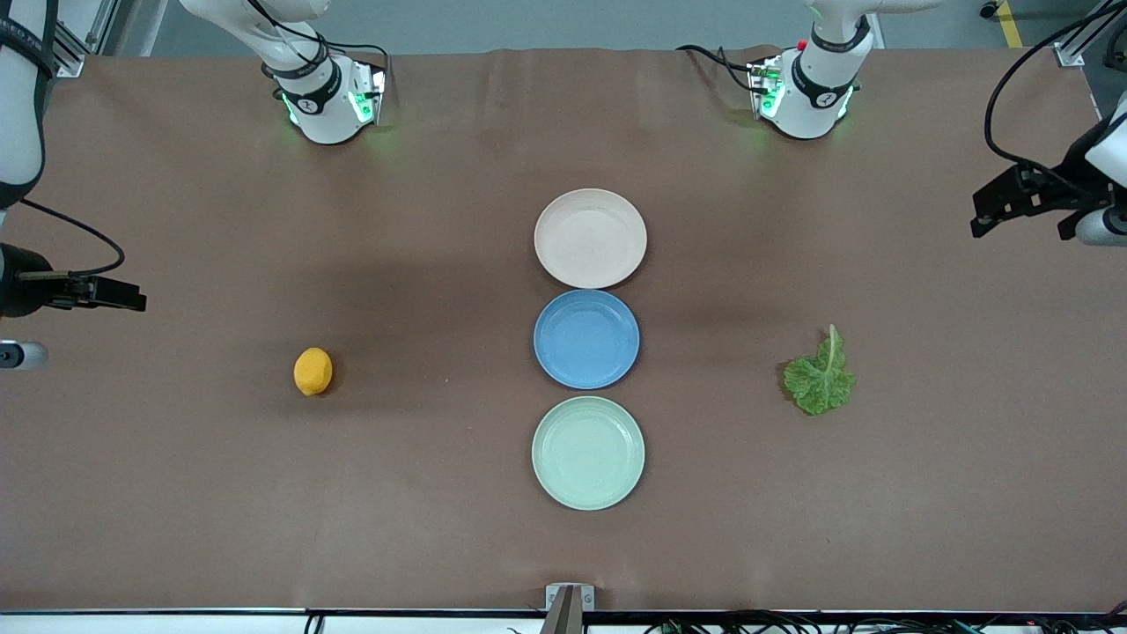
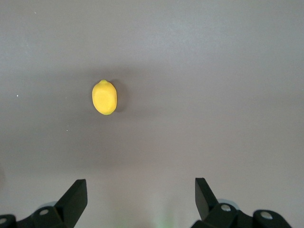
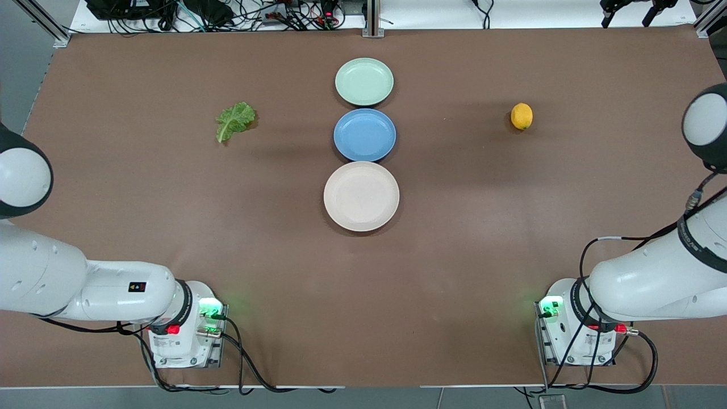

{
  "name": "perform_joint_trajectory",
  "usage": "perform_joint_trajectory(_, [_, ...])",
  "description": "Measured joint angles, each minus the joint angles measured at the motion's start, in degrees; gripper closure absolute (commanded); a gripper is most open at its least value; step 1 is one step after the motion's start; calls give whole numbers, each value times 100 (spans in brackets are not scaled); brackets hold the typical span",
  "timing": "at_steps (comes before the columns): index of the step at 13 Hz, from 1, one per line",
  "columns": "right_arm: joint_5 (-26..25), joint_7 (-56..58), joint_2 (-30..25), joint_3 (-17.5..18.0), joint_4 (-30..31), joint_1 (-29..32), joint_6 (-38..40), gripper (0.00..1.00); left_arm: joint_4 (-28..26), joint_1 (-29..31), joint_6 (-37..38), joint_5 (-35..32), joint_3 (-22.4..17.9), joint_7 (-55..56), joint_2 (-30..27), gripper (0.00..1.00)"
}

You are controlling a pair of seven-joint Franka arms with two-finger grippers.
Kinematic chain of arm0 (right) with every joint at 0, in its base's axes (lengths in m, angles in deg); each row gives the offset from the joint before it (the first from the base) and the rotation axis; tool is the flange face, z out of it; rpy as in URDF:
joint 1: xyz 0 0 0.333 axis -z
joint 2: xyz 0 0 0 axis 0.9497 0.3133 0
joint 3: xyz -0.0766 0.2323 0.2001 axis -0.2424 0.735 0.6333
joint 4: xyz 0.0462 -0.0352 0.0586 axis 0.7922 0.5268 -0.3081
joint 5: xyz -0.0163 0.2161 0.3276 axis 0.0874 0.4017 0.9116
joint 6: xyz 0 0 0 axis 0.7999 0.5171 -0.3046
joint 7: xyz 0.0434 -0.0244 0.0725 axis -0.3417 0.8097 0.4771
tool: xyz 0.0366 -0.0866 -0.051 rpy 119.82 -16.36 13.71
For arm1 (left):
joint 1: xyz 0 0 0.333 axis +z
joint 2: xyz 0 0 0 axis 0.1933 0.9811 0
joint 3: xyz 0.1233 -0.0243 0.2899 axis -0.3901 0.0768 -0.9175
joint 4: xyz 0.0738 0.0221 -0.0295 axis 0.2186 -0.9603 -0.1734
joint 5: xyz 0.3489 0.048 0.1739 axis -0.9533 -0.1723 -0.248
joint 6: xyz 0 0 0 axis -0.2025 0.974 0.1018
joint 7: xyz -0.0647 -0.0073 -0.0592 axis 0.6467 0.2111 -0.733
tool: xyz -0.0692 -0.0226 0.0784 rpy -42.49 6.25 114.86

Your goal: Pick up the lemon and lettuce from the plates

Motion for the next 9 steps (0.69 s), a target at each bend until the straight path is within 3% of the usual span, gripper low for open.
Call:
perform_joint_trajectory(2, [1, 0, -568, 11, 812, -7, -412, 0, -171, 12, 110, 61, 25, 0, -185, 0])
perform_joint_trajectory(4, [1, 0, -990, 21, 1310, -8, -541, 0, -335, 248, 191, 137, 314, 19, -339, 0])
perform_joint_trajectory(9, [2, 0, -1578, 46, 1712, -50, -554, 0, -426, 364, 199, 179, 492, 71, -404, 0])
